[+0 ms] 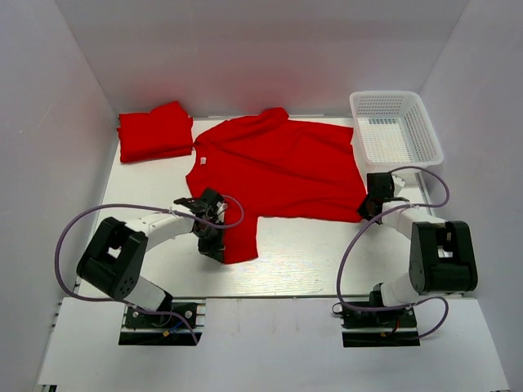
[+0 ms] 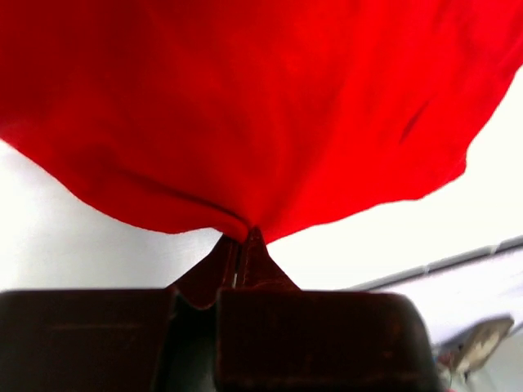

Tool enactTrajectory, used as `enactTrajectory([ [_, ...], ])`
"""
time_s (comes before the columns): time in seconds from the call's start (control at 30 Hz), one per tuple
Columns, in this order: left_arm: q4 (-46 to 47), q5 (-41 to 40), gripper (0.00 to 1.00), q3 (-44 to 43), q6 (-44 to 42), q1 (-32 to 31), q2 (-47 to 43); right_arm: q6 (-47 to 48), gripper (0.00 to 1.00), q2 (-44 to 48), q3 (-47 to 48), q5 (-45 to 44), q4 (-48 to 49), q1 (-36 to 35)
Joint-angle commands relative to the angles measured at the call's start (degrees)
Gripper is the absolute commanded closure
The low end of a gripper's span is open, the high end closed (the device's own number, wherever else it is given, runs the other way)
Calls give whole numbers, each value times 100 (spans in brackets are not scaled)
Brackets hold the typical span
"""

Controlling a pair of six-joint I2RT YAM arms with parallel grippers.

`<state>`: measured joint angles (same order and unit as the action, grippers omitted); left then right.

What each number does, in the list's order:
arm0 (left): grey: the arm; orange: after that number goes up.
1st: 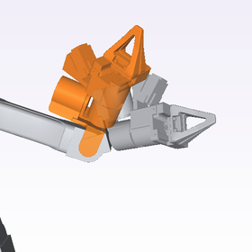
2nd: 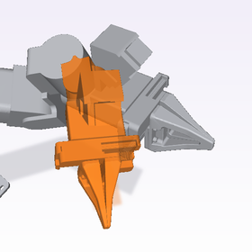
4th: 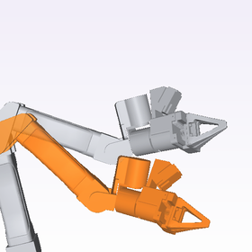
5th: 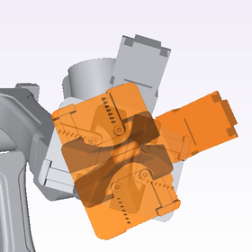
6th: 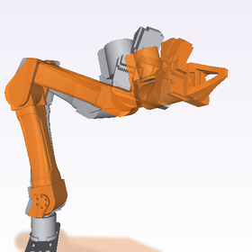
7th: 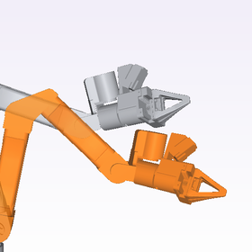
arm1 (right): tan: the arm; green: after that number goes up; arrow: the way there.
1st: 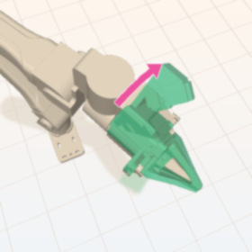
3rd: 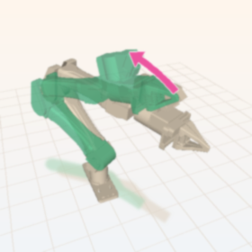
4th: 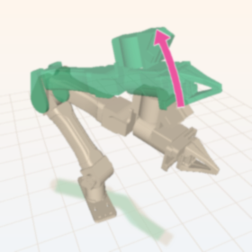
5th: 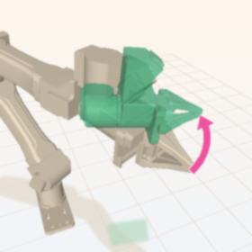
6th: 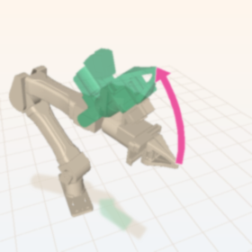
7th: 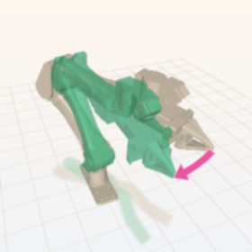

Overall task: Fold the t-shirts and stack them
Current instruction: Grap the side of the flattened tshirt closest away from the robot with both arms

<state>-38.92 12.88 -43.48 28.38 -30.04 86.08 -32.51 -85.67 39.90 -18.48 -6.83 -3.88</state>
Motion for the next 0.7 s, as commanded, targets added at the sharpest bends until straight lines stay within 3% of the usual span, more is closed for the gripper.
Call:
enactTrajectory([
  [0.0, -520, 388, 100, 138, -175, -37, -320, -18, 100, 454, -272, -94, -292, 10],
  [0.27, -1530, 1602, 100, 403, -315, -265, -1084, -177, 100, 1508, -747, 274, -996, 45],
  [0.37, -1970, 1551, 100, 104, -508, -335, -1138, -10, 100, 1790, -650, 460, -1250, 54],
  [0.57, -1830, 1436, 100, -475, -631, -388, -831, -10, 100, 2185, -852, 521, -1901, 63],
  [0.67, -1603, 1164, 100, -1282, -755, -388, -602, 61, 100, 2239, -782, 521, -1892, 45],
])
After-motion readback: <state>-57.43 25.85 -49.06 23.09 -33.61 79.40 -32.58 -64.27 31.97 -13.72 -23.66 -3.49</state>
